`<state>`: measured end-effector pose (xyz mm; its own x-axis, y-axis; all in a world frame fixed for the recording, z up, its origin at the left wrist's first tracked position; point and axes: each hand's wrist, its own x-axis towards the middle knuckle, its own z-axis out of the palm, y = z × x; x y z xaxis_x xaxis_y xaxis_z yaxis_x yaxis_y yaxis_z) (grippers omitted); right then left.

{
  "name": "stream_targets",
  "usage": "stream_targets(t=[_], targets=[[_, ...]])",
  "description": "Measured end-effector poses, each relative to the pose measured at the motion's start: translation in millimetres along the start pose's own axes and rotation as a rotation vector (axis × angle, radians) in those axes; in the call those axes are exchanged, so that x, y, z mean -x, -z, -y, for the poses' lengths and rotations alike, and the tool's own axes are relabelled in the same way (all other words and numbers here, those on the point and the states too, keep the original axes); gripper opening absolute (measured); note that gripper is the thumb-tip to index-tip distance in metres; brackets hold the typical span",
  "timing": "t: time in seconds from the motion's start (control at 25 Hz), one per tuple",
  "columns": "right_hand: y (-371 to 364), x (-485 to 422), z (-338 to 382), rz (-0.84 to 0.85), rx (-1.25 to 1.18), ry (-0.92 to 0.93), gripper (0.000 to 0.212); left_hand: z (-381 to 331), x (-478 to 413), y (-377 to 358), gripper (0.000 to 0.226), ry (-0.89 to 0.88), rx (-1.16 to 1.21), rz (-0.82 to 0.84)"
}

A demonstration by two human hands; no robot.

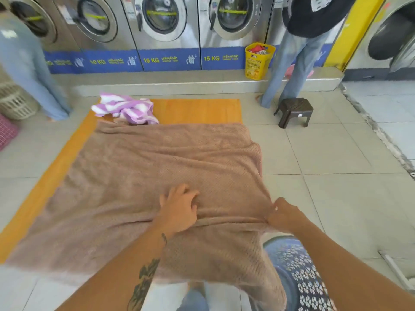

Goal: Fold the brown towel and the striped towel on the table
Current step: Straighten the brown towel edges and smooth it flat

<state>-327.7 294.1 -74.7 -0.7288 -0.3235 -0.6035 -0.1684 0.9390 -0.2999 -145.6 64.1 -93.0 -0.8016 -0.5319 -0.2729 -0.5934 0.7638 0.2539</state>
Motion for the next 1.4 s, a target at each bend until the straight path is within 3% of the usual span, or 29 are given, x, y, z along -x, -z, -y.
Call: stream_targets(t=[0.08,0.2,0.32,0.44,0.6,0.76,0.88,0.92,1.08,1.16,1.28,1.4], targets=[[2,17,1,-0.101,0.21,0.048,0.04,6,27,-4,0.039,0.024,-0.054,-0.152],[-17,48,31,-0.223,0.239,0.378,0.033,10,75,-5,0.021,-0.019,-0.014,-0.334],[-64,88,55,-0.082,0.265,0.561,0.031,31,124,-21,0.018,-0.048,0.028,-0.16],[-109,117,53,0.002,0.438,0.53,0.041,49,149,-41,0.027,-0.099,0.006,-0.021],[-122,127,53,-0.056,0.371,0.495,0.017,55,144,-33,0.002,-0.243,0.043,-0.019],[-124,131,34,-0.076,0.368,0.398,0.015,70,149,-29,0.013,-0.354,0.191,0.018],[-135,142,25,0.065,0.462,0.38,0.014,77,158,-20,0.008,-0.415,0.12,0.235],[-135,147,27,0.069,0.427,0.361,0.017,80,159,-19,0.012,-0.406,0.135,0.276],[-138,158,29,-0.217,0.359,0.251,0.052,97,152,-17,0.024,-0.322,0.2,0.191],[-144,159,16,-0.182,0.35,0.208,0.066,102,150,-12,0.022,-0.271,0.2,0.202],[-150,153,-13,-0.057,0.219,0.162,0.064,109,149,-7,0.018,-0.157,0.173,0.213],[-136,148,-5,-0.111,0.198,0.201,0.043,108,150,10,0.021,-0.078,0.262,0.197]])
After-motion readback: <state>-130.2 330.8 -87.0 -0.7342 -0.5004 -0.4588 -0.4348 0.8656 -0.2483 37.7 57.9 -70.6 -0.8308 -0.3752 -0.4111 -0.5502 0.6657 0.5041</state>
